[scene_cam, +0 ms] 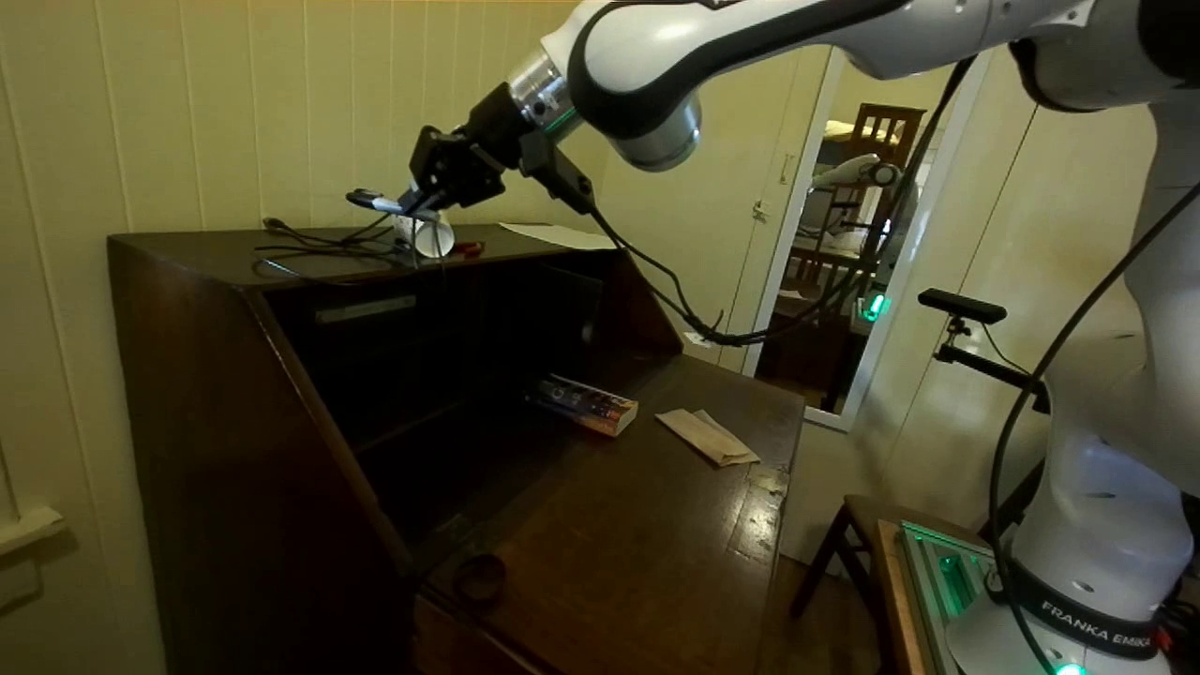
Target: Remove the marker from the left compartment and put it on the top counter
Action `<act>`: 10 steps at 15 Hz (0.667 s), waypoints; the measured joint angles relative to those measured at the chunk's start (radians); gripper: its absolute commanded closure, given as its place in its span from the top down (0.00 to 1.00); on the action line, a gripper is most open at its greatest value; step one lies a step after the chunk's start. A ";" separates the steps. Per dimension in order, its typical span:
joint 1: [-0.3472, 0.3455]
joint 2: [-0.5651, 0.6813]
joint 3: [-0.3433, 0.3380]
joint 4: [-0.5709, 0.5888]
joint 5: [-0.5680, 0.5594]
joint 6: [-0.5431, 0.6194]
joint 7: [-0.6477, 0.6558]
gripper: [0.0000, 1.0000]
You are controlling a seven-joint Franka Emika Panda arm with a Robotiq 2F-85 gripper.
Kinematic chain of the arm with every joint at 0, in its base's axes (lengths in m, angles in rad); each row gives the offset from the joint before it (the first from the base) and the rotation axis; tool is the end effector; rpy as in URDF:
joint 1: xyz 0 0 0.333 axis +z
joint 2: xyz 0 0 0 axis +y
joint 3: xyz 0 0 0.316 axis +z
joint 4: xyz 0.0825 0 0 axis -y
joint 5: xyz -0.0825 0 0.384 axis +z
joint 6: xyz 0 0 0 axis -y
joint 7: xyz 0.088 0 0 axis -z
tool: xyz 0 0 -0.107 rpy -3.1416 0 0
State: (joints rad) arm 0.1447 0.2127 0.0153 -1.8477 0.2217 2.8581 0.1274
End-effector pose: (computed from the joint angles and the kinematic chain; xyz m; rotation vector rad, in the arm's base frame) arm 0.6560 0.0929 0.5037 -2.6709 0.2088 -1.0826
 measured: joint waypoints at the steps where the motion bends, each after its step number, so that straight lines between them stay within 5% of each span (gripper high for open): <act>1: 0.002 0.044 -0.004 0.054 -0.014 -0.002 0.004 0.06; 10: 0.058 0.377 -0.076 0.513 -0.221 -0.228 0.130 0.06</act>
State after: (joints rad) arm 0.2029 0.5892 -0.0611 -1.3348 0.0006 2.6305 0.2570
